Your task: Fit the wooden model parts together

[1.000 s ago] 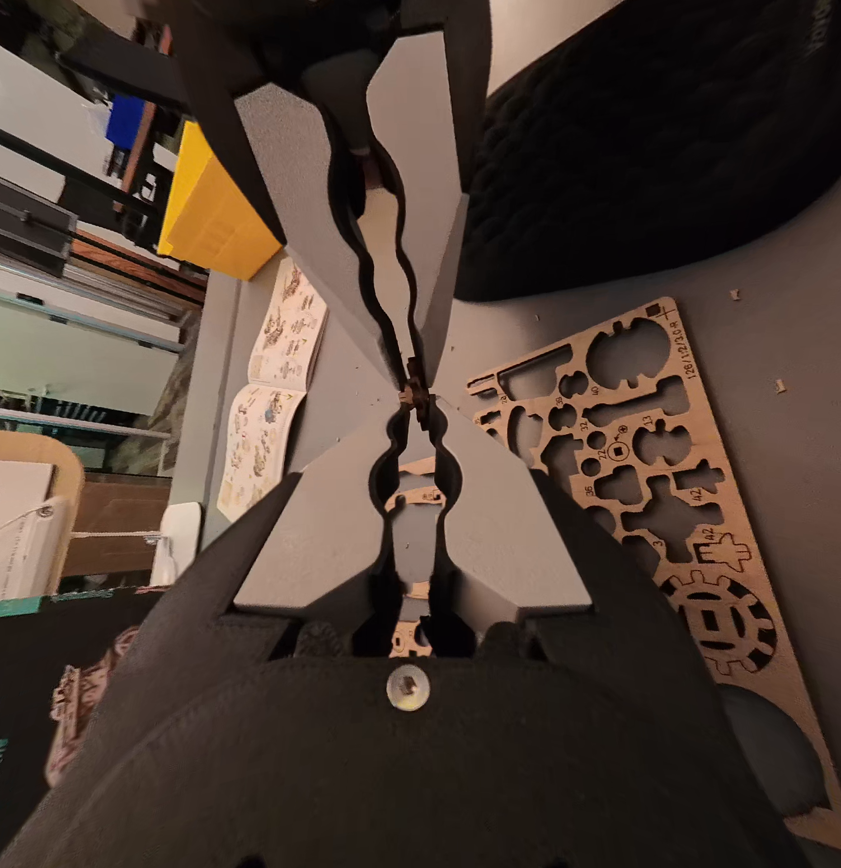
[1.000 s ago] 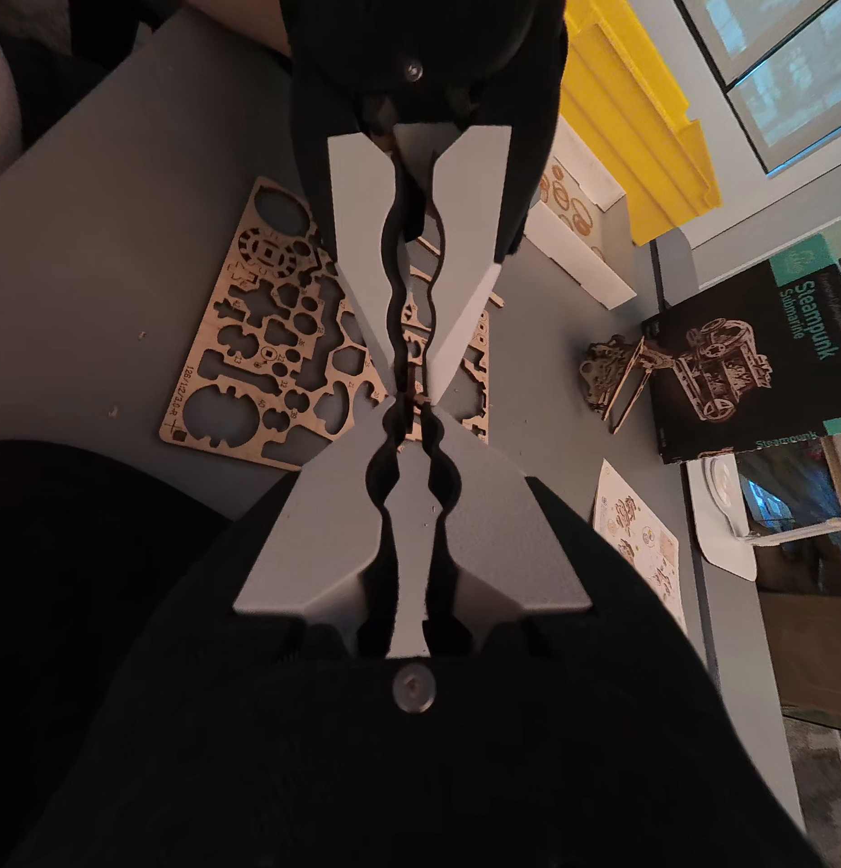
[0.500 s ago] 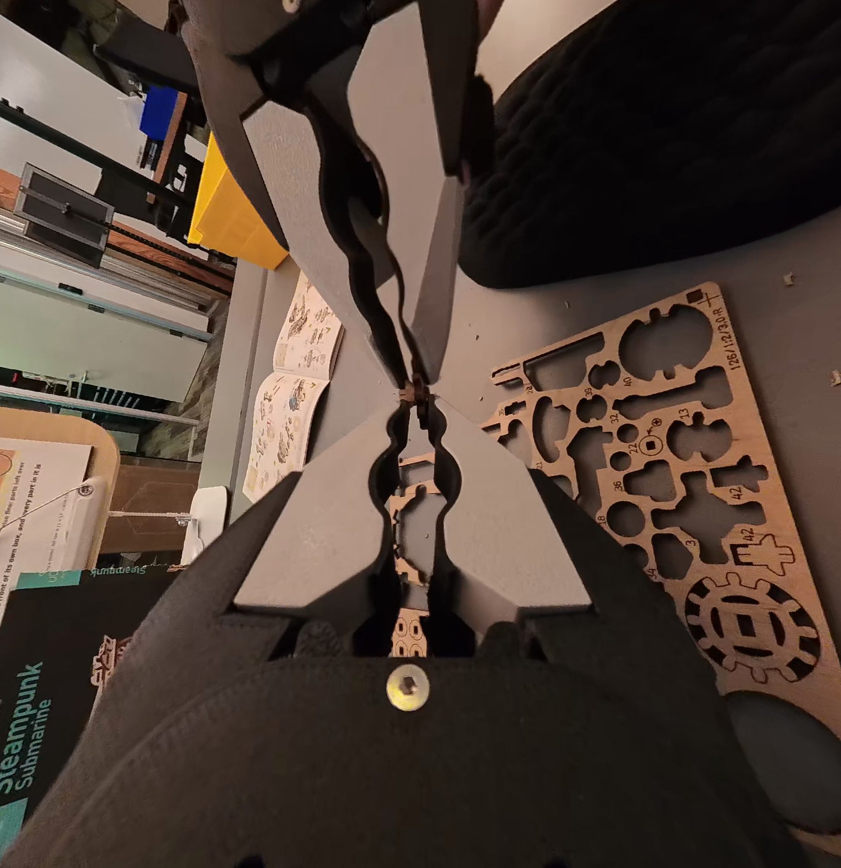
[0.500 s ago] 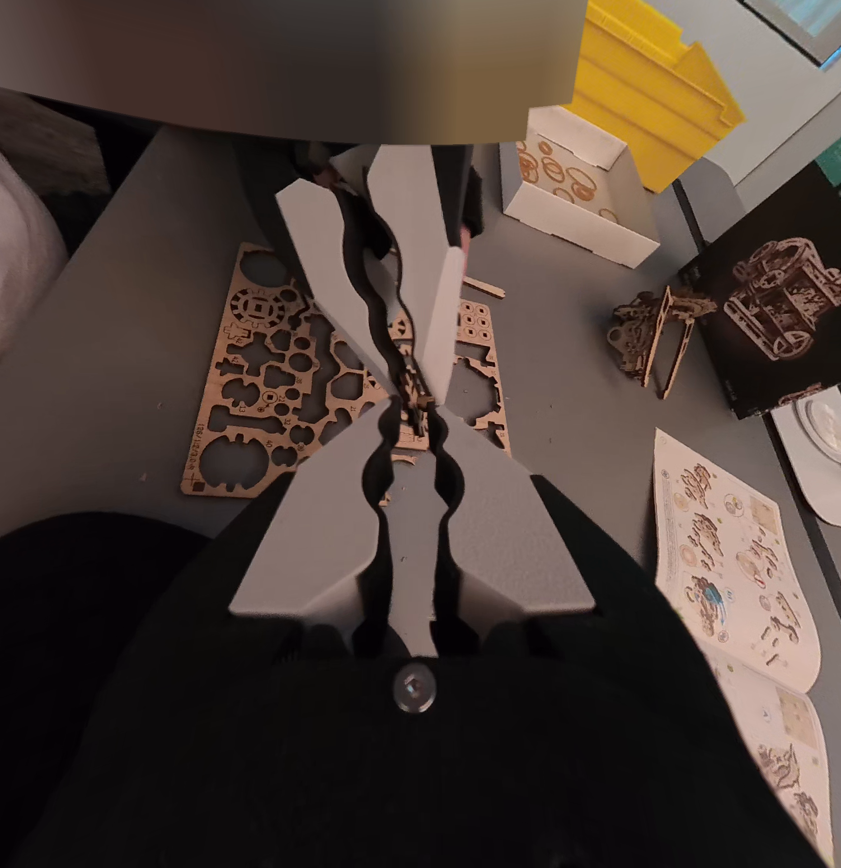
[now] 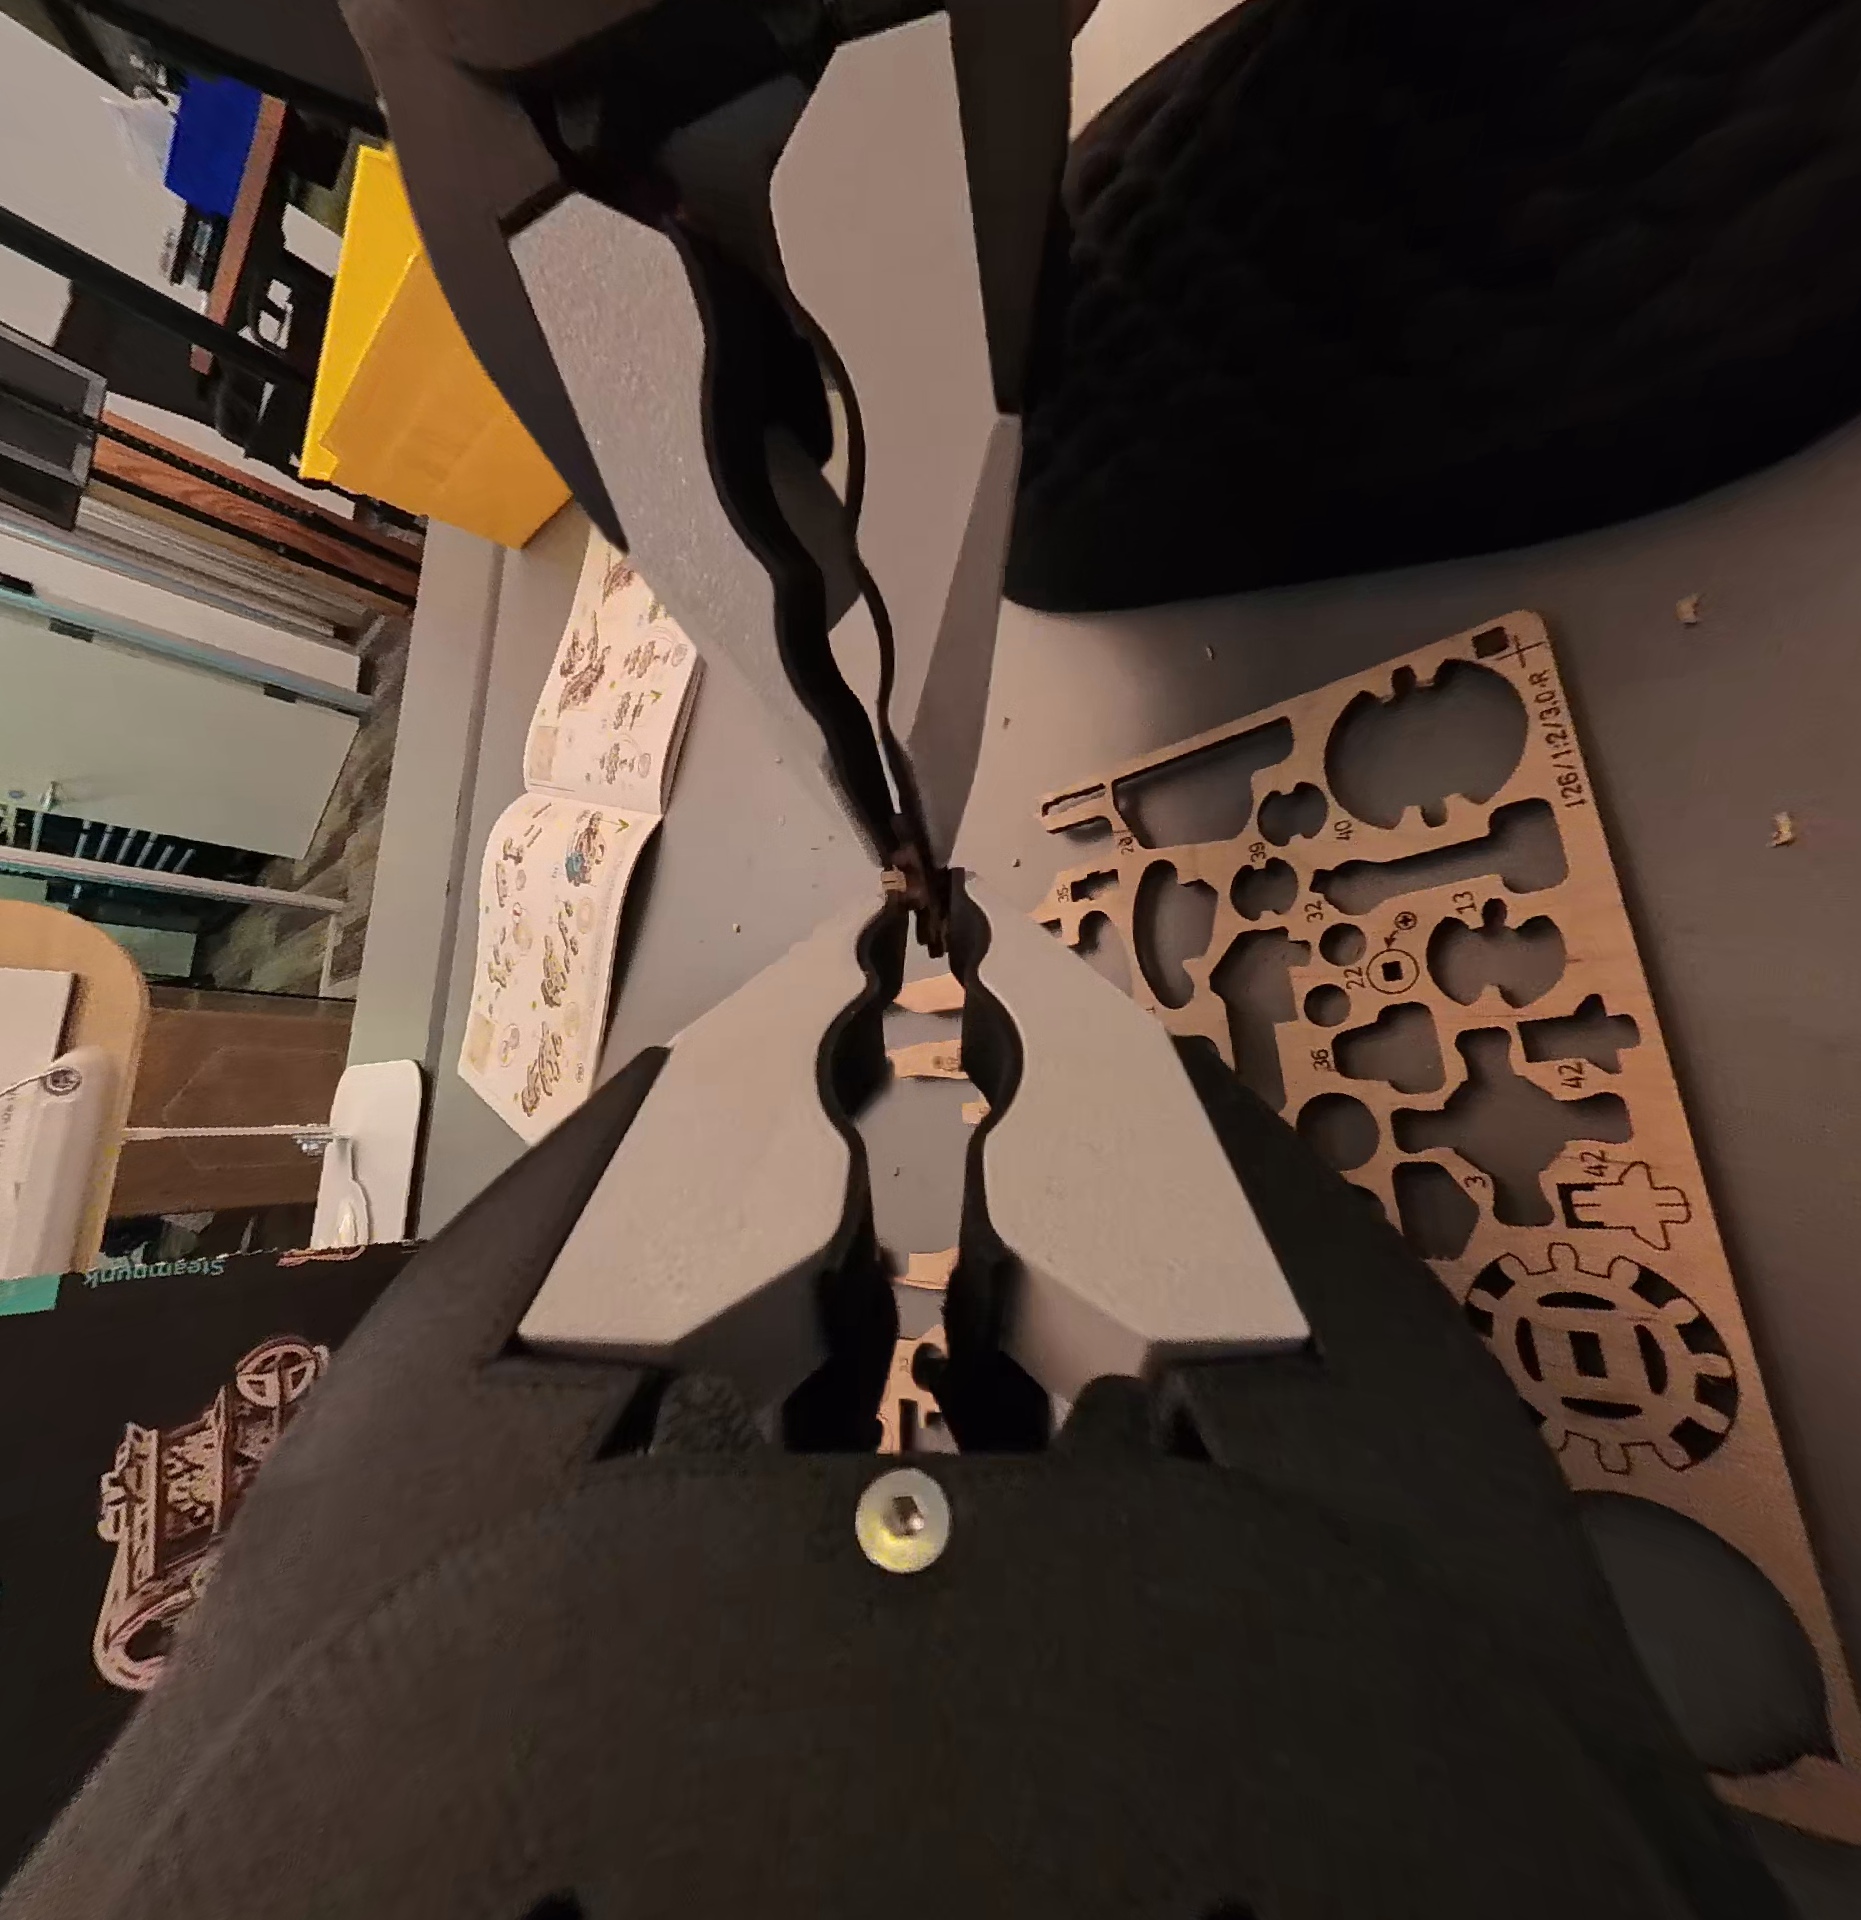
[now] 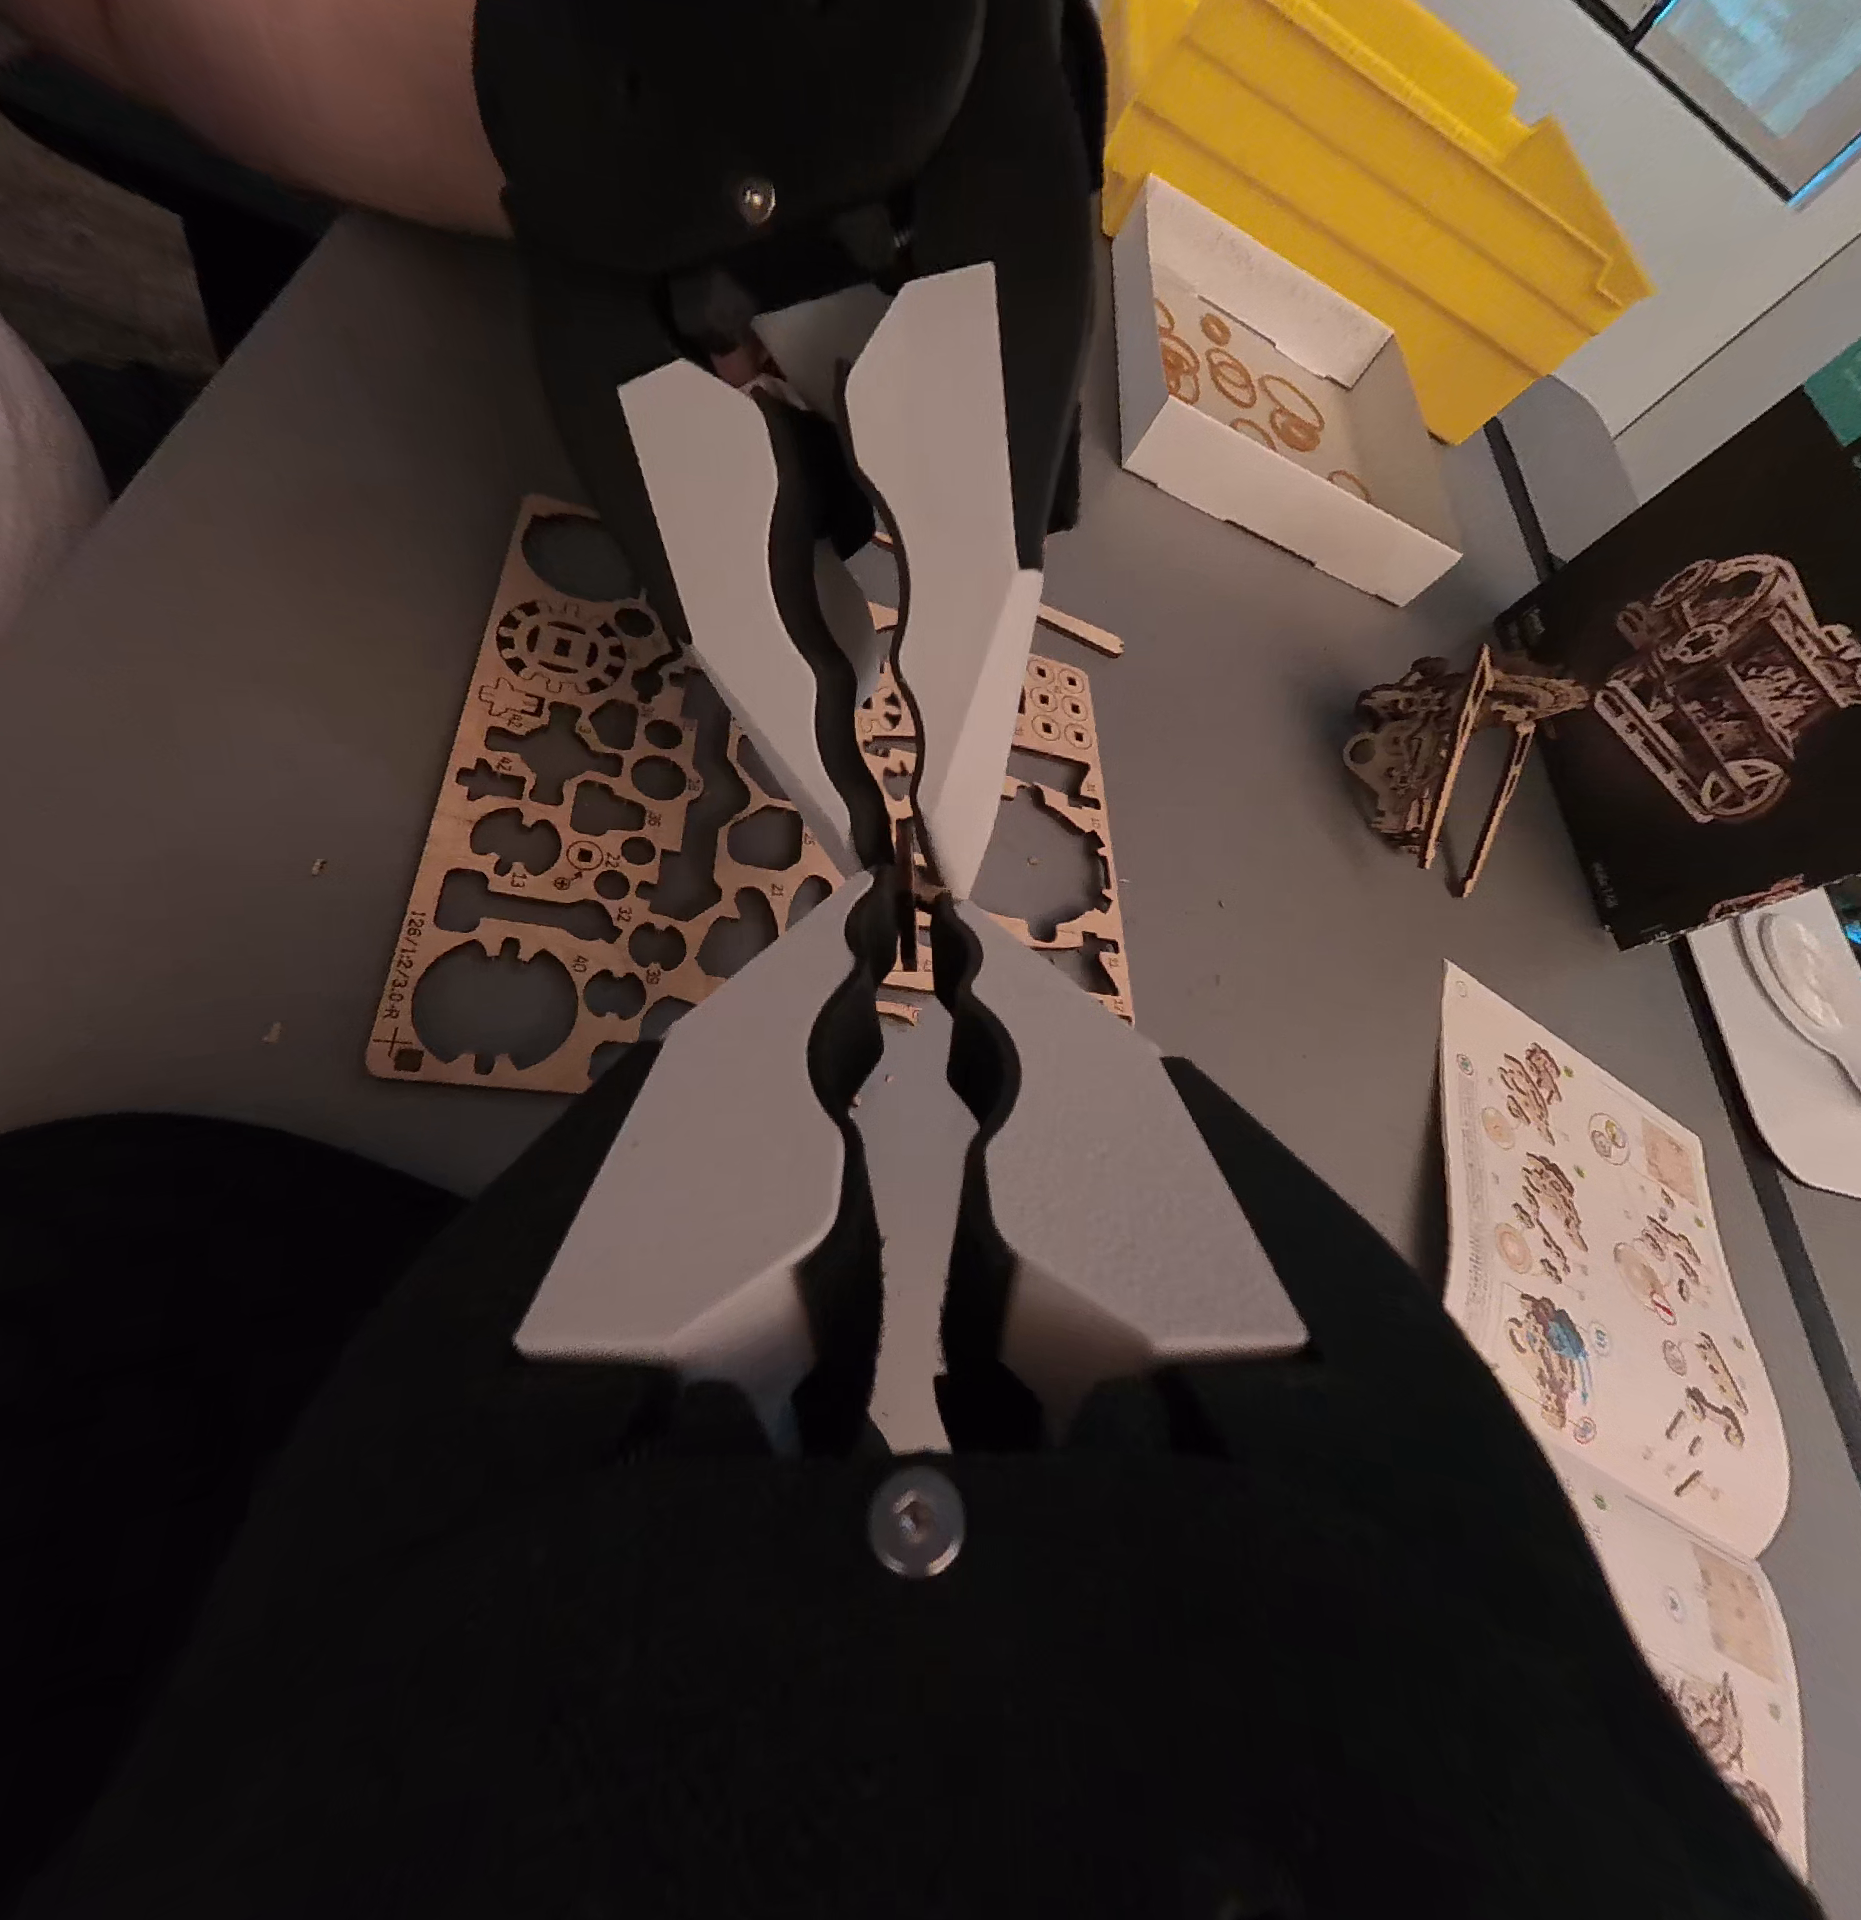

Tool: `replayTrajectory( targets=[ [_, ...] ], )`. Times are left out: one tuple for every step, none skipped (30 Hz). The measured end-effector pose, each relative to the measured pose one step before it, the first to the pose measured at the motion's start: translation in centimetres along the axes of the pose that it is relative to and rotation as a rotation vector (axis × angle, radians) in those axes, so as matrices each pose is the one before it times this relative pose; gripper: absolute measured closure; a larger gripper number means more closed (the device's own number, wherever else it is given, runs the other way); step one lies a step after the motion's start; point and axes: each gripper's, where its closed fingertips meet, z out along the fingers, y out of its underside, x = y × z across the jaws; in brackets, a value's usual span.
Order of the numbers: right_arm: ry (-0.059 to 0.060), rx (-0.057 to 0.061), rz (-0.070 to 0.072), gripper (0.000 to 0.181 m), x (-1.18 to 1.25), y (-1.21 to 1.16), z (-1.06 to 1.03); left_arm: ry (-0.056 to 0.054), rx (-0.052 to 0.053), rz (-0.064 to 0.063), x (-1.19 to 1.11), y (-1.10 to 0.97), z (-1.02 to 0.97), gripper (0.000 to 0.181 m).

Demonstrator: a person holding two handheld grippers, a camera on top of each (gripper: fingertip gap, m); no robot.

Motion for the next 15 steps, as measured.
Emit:
replayTrajectory(
  targets=[
    [-0.0037, -0.0086, -0.0062, 0.177, -0.116, 0.152, 0.129, 0.0111, -0.0063, -0.0030, 0.168, 0.117, 0.066, 0.176],
    [-0.0067, -0.0093, -0.0123, 0.177, -0.169, 0.180, 0.109, 0.0146, -0.0051, -0.0028, 0.238, 0.097, 0.103, 0.175],
    [-0.0075, -0.0069, -0.0064, 0.177, -0.133, 0.171, 0.097, 0.0122, -0.0043, -0.0062, 0.183, 0.098, 0.110, 0.176],
    [0.0054, 0.0055, 0.0097, 0.177, 0.180, 0.068, 0.078, -0.0042, -0.0012, -0.0178, -0.148, 0.141, 0.046, 0.175],
    [0.0043, 0.0261, 0.0351, 0.176, 0.358, -0.132, -0.030, -0.0075, 0.0140, -0.0263, -0.302, 0.012, -0.085, 0.175],
    [-0.0226, 0.0385, 0.0187, 0.176, 0.006, -0.218, -0.221, 0.0074, 0.0291, -0.0396, -0.118, -0.239, -0.188, 0.175],
    [-0.0029, 0.0508, 0.0231, 0.176, 0.274, -0.409, -0.353, -0.0079, 0.0299, -0.0370, -0.383, -0.381, -0.248, 0.175],
    [-0.0046, 0.0568, 0.0311, 0.176, 0.242, -0.584, -0.361, -0.0073, 0.0354, -0.0249, -0.328, -0.520, -0.339, 0.175],
    [-0.0232, 0.0496, 0.0166, 0.176, -0.123, -0.558, -0.328, 0.0077, 0.0420, -0.0261, -0.097, -0.595, -0.341, 0.175],
    [-0.0021, 0.0361, 0.0130, 0.176, 0.120, -0.455, -0.269, 0.0012, 0.0350, -0.0323, -0.228, -0.476, -0.265, 0.175],
    [0.0014, 0.0298, 0.0168, 0.176, 0.143, -0.419, -0.185, 0.0063, 0.0286, -0.0322, -0.175, -0.393, -0.215, 0.175],
    [-0.0117, 0.0280, 0.0099, 0.176, -0.130, -0.398, -0.106, 0.0170, 0.0270, -0.0294, 0.014, -0.387, -0.222, 0.175],
    [-0.0009, 0.0250, 0.0055, 0.176, 0.017, -0.353, -0.074, 0.0082, 0.0225, -0.0242, -0.068, -0.344, -0.187, 0.175],
    [-0.0033, 0.0234, 0.0084, 0.176, -0.012, -0.310, -0.084, 0.0092, 0.0211, -0.0191, -0.002, -0.316, -0.162, 0.175],
    [-0.0160, 0.0222, 0.0140, 0.176, -0.164, -0.294, -0.064, 0.0126, 0.0194, -0.0162, 0.078, -0.311, -0.134, 0.175]
  ],
)
